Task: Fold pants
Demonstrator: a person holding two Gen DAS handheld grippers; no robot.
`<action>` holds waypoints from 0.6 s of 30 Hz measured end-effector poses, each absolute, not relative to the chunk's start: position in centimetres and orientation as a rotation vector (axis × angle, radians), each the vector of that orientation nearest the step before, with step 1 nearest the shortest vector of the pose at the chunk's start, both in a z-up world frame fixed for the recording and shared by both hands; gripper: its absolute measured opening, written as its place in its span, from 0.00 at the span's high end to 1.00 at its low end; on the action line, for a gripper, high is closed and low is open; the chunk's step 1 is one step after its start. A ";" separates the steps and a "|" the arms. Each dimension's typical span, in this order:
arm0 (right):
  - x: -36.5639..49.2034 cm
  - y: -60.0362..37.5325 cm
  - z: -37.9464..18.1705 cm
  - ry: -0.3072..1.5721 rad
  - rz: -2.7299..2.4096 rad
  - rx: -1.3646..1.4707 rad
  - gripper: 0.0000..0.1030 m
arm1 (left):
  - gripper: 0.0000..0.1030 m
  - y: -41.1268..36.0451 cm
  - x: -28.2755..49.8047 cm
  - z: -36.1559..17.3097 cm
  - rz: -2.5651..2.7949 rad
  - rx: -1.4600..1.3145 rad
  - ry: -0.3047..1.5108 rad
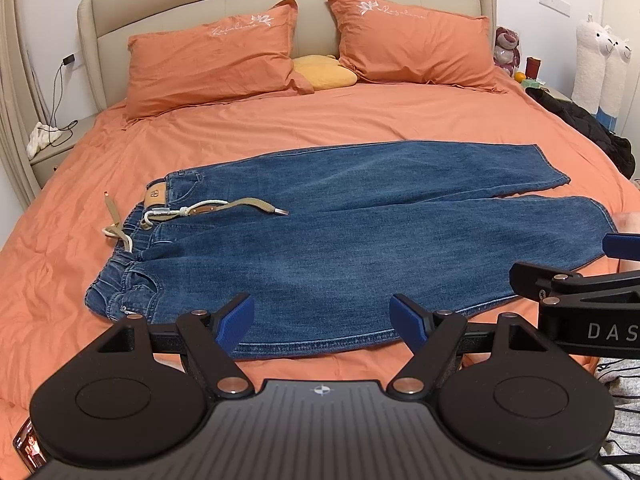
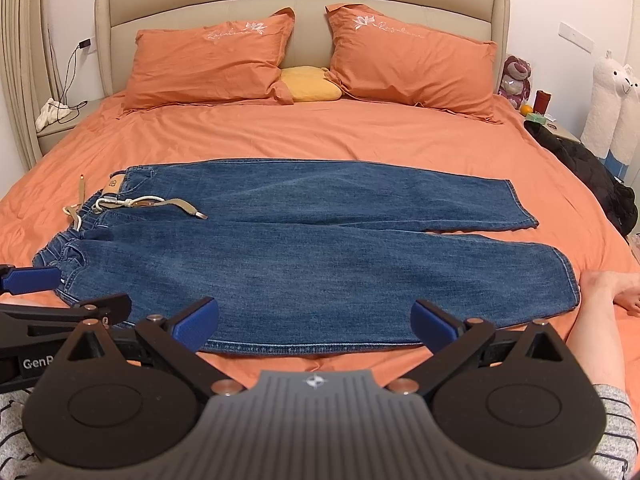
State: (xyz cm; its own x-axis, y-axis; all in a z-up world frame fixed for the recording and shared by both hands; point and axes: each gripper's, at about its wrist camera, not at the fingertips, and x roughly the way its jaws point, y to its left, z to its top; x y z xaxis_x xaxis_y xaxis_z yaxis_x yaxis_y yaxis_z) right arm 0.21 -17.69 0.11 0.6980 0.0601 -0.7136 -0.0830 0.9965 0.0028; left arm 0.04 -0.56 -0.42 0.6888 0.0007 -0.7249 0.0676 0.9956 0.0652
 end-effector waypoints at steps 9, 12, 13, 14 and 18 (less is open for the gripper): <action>0.2 -17.8 0.1 0.797 0.078 -0.029 0.05 | 0.13 -0.6 0.0 -0.5 -0.037 0.085 0.813; 0.1 -17.8 0.0 0.797 0.077 -0.029 0.05 | 0.13 -0.6 0.0 -0.5 -0.037 0.084 0.812; 0.1 -17.7 0.0 0.798 0.076 -0.028 0.05 | 0.13 -0.6 0.0 -0.5 -0.037 0.083 0.813; 0.1 -17.7 0.0 0.799 0.075 -0.028 0.05 | 0.13 -0.6 0.0 -0.5 -0.037 0.083 0.813; 0.1 -17.6 -0.1 0.800 0.074 -0.028 0.05 | 0.13 -0.6 0.0 -0.5 -0.038 0.084 0.813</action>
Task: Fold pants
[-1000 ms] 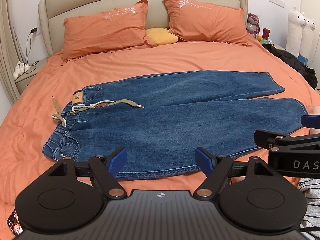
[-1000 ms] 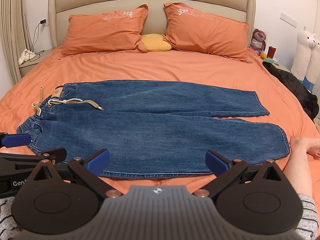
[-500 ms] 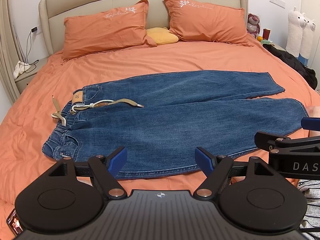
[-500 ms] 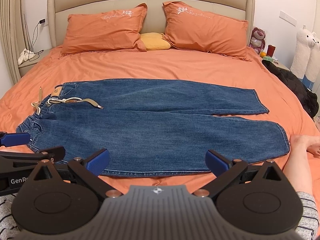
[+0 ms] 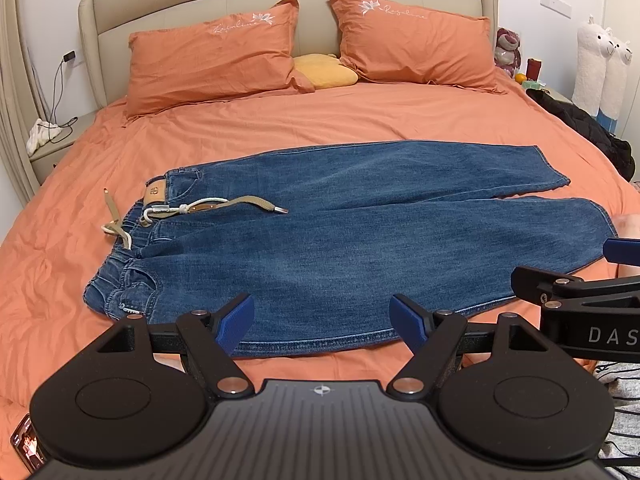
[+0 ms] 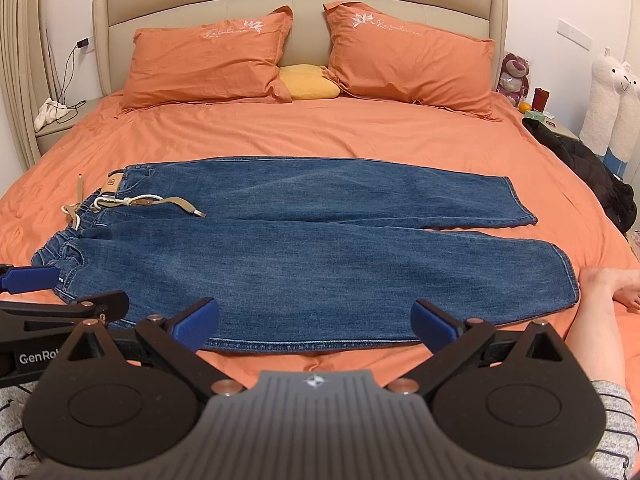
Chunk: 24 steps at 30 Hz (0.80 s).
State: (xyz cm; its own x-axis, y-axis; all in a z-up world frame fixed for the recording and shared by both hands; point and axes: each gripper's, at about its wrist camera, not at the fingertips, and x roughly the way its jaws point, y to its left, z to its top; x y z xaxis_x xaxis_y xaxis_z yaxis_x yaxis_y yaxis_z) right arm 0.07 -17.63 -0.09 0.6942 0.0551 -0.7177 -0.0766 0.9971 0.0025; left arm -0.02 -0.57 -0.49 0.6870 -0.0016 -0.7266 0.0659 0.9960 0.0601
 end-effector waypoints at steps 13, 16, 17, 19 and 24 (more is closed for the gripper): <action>-0.1 -17.9 0.0 0.800 0.066 -0.026 0.05 | 0.13 -0.7 -0.2 -0.6 -0.036 0.079 0.813; -0.2 -18.0 0.0 0.801 0.065 -0.025 0.05 | 0.13 -0.7 -0.2 -0.6 -0.037 0.079 0.813; -0.2 -18.0 0.1 0.801 0.065 -0.025 0.05 | 0.13 -0.7 -0.2 -0.6 -0.037 0.079 0.813; -0.2 -18.1 0.1 0.802 0.065 -0.026 0.05 | 0.13 -0.7 -0.2 -0.6 -0.037 0.077 0.813; -0.2 -18.2 0.2 0.802 0.064 -0.030 0.05 | 0.13 -0.9 -0.3 -0.7 -0.039 0.076 0.813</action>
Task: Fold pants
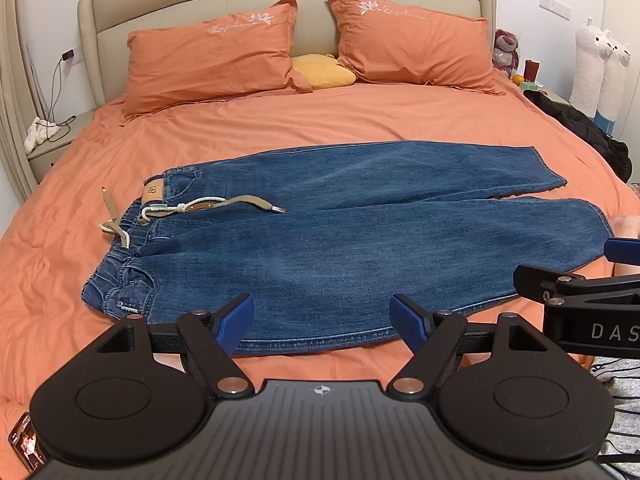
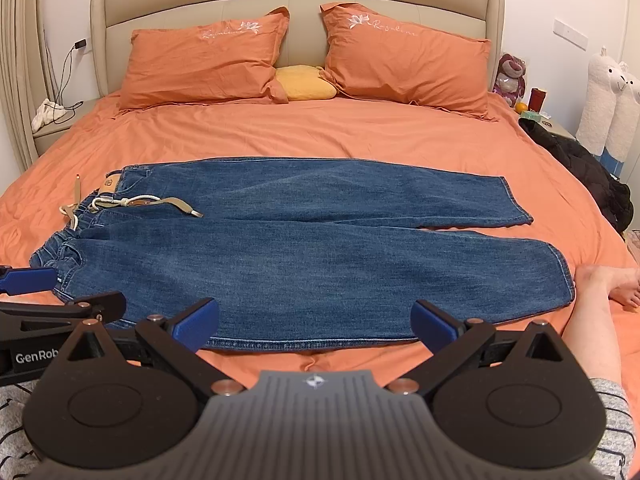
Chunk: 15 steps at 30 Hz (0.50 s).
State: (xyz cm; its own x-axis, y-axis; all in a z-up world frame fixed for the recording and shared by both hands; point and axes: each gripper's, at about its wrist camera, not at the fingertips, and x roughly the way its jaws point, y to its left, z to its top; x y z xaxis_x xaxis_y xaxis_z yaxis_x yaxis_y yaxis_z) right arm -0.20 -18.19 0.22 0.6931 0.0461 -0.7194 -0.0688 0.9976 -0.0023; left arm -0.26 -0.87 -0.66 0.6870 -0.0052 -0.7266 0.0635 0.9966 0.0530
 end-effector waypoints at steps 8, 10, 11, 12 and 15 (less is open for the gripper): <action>-0.2 -18.1 0.5 0.802 0.067 -0.034 0.05 | 0.13 -0.8 -0.2 -0.7 -0.040 0.075 0.813; -0.1 -18.0 0.5 0.802 0.068 -0.037 0.05 | 0.13 -0.8 -0.2 -0.7 -0.040 0.075 0.813; -0.1 -18.0 0.5 0.802 0.069 -0.038 0.05 | 0.13 -0.8 -0.2 -0.7 -0.040 0.075 0.814; 0.0 -18.0 0.5 0.804 0.071 -0.039 0.05 | 0.13 -0.9 -0.3 -0.7 -0.043 0.076 0.814; 0.3 -18.3 0.5 0.806 0.082 -0.033 0.05 | 0.13 -0.7 0.0 -0.3 -0.059 0.091 0.812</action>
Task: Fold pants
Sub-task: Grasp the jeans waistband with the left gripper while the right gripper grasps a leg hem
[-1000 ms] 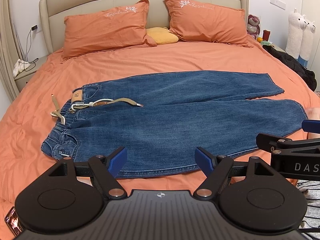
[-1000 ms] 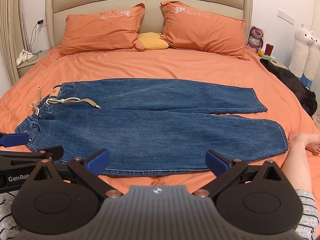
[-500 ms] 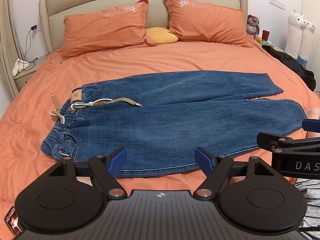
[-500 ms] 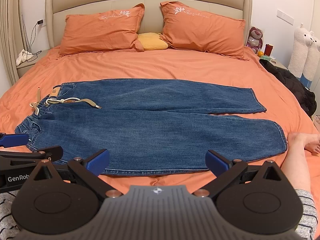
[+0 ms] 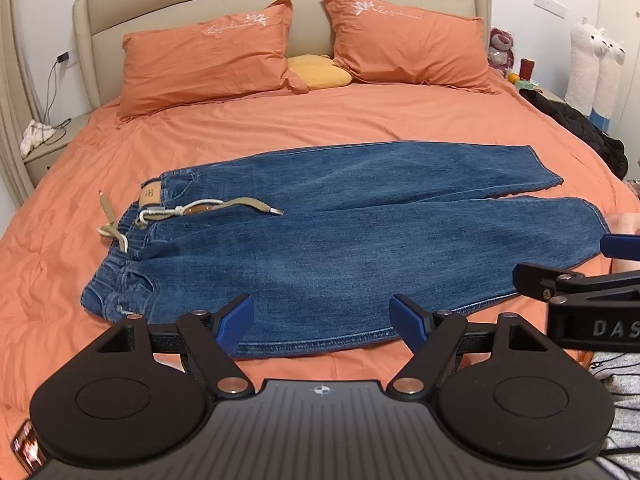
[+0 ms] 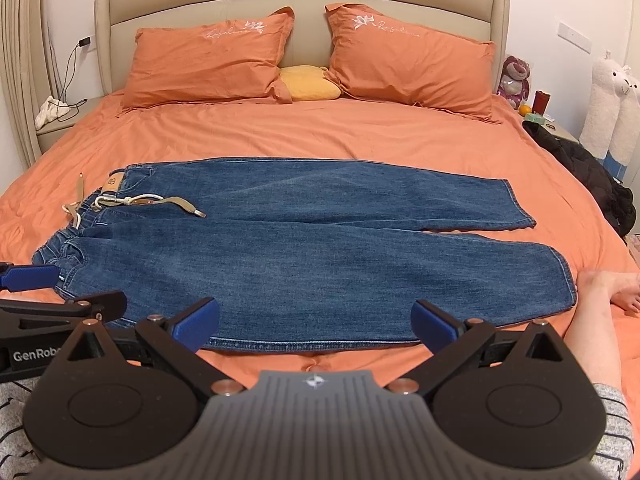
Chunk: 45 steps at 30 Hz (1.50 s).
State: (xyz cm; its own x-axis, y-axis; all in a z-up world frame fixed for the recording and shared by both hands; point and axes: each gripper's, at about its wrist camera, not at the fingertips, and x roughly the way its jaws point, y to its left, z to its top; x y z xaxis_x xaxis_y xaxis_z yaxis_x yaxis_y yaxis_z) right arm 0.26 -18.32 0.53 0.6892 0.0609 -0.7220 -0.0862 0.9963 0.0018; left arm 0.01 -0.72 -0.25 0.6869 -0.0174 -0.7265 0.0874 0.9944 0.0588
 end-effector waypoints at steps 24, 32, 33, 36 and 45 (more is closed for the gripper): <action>11.9 -35.0 -6.0 0.807 0.130 -0.257 0.36 | 0.26 11.0 13.2 -4.1 -0.417 0.569 1.163; 14.1 -38.1 -10.6 0.930 0.083 -0.260 0.40 | 0.25 9.0 13.8 -13.7 -0.583 0.765 1.468; 14.3 -38.5 -10.9 0.940 0.079 -0.259 0.41 | 0.25 8.8 13.8 -14.8 -0.590 0.777 1.490; 14.9 -39.8 -11.8 0.971 0.067 -0.273 0.43 | 0.23 8.5 13.8 -16.9 -0.598 0.808 1.521; 15.4 -42.2 -13.3 1.085 0.156 -0.414 0.54 | 0.29 7.0 13.4 -19.9 -0.477 0.887 1.524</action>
State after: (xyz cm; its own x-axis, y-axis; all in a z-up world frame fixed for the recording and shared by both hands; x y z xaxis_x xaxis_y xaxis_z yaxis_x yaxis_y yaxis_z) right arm 15.43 -42.22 -13.30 0.4646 -0.0776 -0.8821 -0.3225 0.9129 -0.2501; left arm 13.40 7.01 -19.92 0.0426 0.2548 -0.9661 0.7602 0.6191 0.1968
